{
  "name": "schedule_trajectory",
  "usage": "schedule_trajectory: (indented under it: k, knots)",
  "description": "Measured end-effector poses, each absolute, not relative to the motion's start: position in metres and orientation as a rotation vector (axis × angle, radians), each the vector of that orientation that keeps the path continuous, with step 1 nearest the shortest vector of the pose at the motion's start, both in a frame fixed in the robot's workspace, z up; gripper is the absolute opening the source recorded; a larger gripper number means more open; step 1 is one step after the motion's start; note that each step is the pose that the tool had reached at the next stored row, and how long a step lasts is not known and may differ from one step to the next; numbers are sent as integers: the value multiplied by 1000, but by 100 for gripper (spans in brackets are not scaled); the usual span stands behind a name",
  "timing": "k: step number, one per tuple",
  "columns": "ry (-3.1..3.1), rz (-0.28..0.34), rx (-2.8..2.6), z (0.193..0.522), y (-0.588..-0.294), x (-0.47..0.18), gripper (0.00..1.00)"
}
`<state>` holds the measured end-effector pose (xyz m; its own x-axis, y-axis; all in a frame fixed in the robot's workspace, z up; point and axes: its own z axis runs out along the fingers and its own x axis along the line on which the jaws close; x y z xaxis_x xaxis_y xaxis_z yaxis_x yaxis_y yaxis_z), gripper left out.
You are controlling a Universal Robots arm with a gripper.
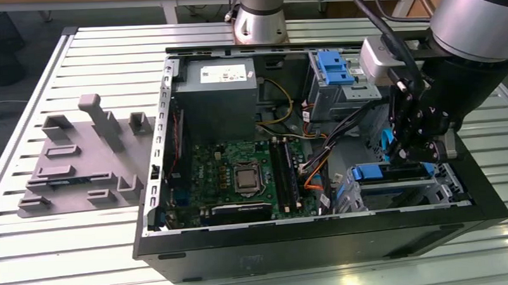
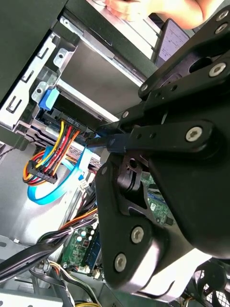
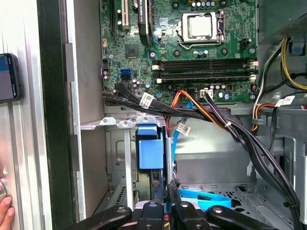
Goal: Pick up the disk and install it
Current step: 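Insert the second disk wire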
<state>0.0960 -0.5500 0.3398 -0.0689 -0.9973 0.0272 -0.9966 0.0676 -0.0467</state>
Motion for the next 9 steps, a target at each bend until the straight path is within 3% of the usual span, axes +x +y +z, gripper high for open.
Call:
schedule_trajectory:
  k: [9]
  knots:
    - [2286,-82,-2135,339,-552,96,16]
